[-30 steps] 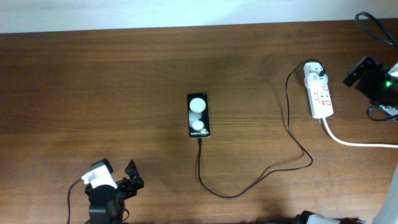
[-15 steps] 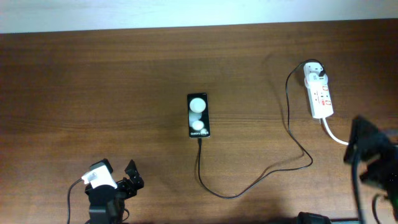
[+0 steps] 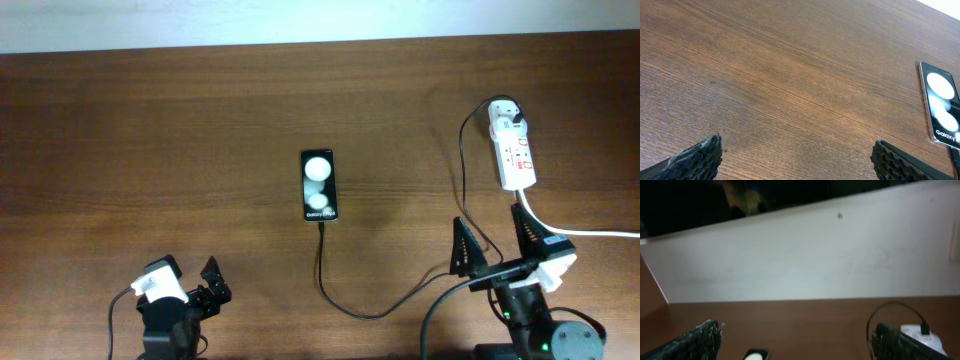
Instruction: Plug charger to phone and switch on socket
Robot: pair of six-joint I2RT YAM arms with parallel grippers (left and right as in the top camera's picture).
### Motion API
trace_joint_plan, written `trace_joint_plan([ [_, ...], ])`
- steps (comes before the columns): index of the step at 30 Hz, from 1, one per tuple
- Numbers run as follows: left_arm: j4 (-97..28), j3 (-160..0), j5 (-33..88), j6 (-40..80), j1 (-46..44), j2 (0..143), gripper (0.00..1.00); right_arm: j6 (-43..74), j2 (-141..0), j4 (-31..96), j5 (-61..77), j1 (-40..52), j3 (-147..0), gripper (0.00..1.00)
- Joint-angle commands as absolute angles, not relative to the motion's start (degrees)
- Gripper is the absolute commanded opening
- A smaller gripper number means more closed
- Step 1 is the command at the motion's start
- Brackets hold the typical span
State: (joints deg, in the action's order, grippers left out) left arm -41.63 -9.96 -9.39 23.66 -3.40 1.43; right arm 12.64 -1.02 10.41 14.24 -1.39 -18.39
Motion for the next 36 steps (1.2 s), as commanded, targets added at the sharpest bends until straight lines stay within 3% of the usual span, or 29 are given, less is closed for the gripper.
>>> trace_joint_plan([
  [1, -41.69, -10.0, -9.19, 23.97, -3.2, 1.21, 0.99, 17.04, -0.23, 3.18, 9.82, -1.02, -11.62, 0.99],
  [10, -41.69, -10.0, -9.21, 23.97, -3.2, 1.21, 0.99, 17.06, -0.21, -2.0, 6.94, -1.02, -0.25, 0.99],
  [15, -41.69, -10.0, -9.21, 23.97, -3.2, 1.21, 0.99, 16.75, -0.21, 4.16, 4.21, -1.02, -0.32, 0.99],
  [20, -41.69, -10.0, -9.19, 23.97, -3.2, 1.21, 0.99, 6.39, -0.21, 4.29, 4.21, -1.04, -0.32, 0.99],
  [36, -41.69, -9.98, -9.21, 23.97, -3.2, 0.95, 0.99, 6.2, -0.32, 4.14, 4.21, -1.45, -0.32, 0.99],
])
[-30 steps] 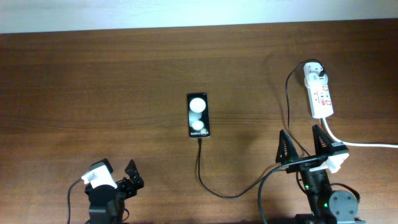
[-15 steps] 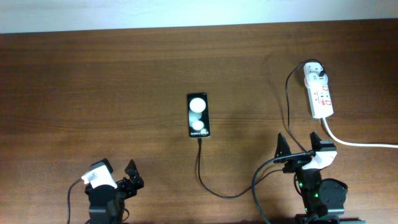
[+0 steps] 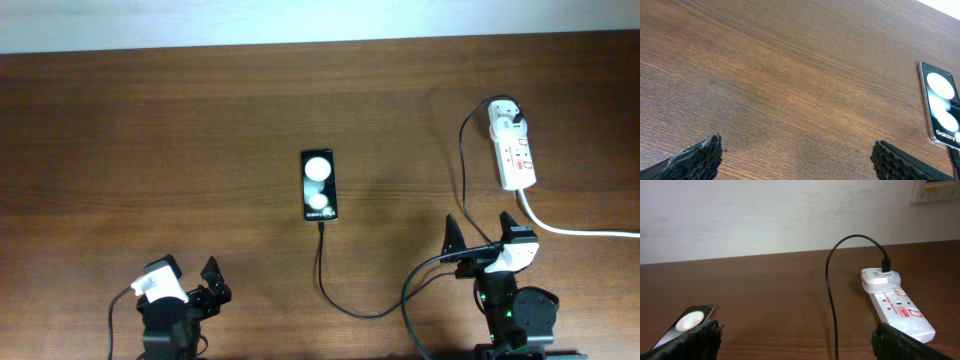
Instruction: Plug charger to phone and switch on socket
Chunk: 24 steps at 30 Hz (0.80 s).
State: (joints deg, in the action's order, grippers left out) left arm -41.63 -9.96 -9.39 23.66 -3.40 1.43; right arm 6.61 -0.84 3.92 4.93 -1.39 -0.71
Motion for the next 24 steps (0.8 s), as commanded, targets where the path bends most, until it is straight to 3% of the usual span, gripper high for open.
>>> trace_joint_plan([
  [1, -41.67, -9.98, -9.19, 23.97, -3.2, 0.95, 0.99, 6.2, -0.32, 4.14, 4.21, -1.45, -0.32, 0.99],
  [3, -40.6, -9.98, -10.55, 23.97, -3.2, 0.86, 0.99, 6.2, -0.32, 4.14, 4.21, -1.45, -0.32, 0.99],
  [6, -18.72, -8.14, -9.39, 23.88, -4.01, 0.3, 0.99, 6.2, -0.32, 4.14, 4.21, -1.45, -0.32, 0.99],
  [10, 1.5, -1.96, 1.45, 2.92, -5.15, 0.27, 0.99, 6.2, -0.32, 4.14, 4.21, -1.45, -0.32, 0.99],
  [16, -4.54, -0.47, 3.25, -6.87, -5.15, 0.27, 0.99, 6.2, -0.32, 4.14, 4.21, -1.45, -0.32, 0.98],
  [24, -4.6, -0.47, 2.17, -7.4, -5.1, 0.27, 0.99, 6.2, -0.32, 4.14, 4.21, -1.45, -0.32, 0.99],
])
